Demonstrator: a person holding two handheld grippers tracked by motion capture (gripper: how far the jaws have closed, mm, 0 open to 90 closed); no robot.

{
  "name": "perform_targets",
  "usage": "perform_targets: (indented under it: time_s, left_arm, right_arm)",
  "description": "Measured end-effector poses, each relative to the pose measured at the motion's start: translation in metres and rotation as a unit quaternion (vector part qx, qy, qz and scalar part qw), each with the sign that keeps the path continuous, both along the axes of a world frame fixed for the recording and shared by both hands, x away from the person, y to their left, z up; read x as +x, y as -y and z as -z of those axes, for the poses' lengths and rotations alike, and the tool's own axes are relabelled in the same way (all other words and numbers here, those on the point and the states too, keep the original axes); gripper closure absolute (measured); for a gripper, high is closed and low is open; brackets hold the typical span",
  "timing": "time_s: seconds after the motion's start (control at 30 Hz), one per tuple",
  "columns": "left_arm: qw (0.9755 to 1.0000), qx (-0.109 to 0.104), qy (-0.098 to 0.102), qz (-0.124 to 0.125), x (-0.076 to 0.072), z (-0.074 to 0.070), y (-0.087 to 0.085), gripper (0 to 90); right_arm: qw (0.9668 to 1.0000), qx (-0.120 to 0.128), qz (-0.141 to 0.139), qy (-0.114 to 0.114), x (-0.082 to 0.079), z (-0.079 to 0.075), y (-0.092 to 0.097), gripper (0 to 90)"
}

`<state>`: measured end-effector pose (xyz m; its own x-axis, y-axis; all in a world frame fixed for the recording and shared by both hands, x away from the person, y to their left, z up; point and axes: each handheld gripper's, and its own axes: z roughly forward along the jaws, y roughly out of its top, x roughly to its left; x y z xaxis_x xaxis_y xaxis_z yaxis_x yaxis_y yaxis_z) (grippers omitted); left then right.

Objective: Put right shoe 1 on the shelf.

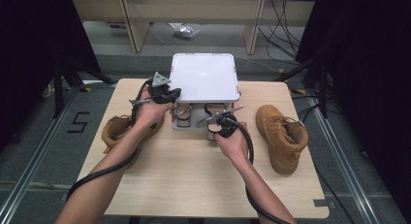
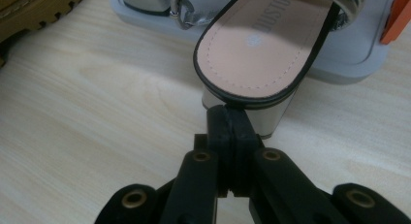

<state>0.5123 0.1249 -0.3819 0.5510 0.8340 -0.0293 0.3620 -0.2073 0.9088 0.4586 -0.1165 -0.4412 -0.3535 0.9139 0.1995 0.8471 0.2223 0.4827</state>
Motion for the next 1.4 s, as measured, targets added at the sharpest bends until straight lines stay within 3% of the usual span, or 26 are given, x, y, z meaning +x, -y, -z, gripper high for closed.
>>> perform_targets:
  time_s: [0.23, 0.53, 0.6, 0.63, 0.7, 0.77, 0.83, 1.0, 1.4]
  left_arm:
    - [1.0, 0.0, 0.0, 0.001, 0.0, 0.0, 0.0, 89.6]
    - [1.0, 0.0, 0.001, 0.001, 0.0, 0.0, 0.0, 89.6]
    - [1.0, 0.001, 0.002, 0.001, 0.0, 0.0, 0.0, 89.6]
    - [1.0, 0.001, 0.002, 0.002, 0.0, 0.0, 0.0, 89.6]
    - [1.0, -0.001, 0.003, 0.001, 0.0, 0.001, 0.0, 89.6]
    - [1.0, -0.001, 0.004, 0.001, -0.001, 0.001, 0.0, 89.6]
    - [1.0, 0.0, 0.003, 0.002, 0.0, 0.001, 0.0, 89.6]
    - [1.0, 0.002, 0.005, 0.003, -0.001, 0.001, 0.0, 89.6]
    - [1.0, 0.001, 0.004, 0.004, -0.001, 0.001, 0.0, 89.6]
  right_arm:
    - [0.9999, 0.006, 0.007, 0.003, 0.006, -0.001, -0.002, 90.0]
    - [0.9997, -0.01, 0.013, 0.02, 0.016, 0.0, -0.007, 90.0]
    - [0.9992, -0.02, 0.006, 0.033, 0.02, 0.002, -0.006, 90.0]
    - [0.9992, -0.021, 0.015, 0.029, 0.021, 0.001, -0.006, 90.0]
    - [0.9983, -0.029, -0.003, 0.051, 0.025, 0.004, -0.004, 90.0]
    - [0.9985, -0.029, 0.001, 0.047, 0.027, 0.004, -0.003, 90.0]
    - [0.9974, -0.039, 0.003, 0.061, 0.029, 0.005, -0.004, 90.0]
    - [0.9972, -0.032, 0.009, 0.067, 0.033, 0.008, -0.005, 90.0]
    - [0.9957, -0.047, 0.022, 0.076, 0.041, 0.014, -0.007, 90.0]
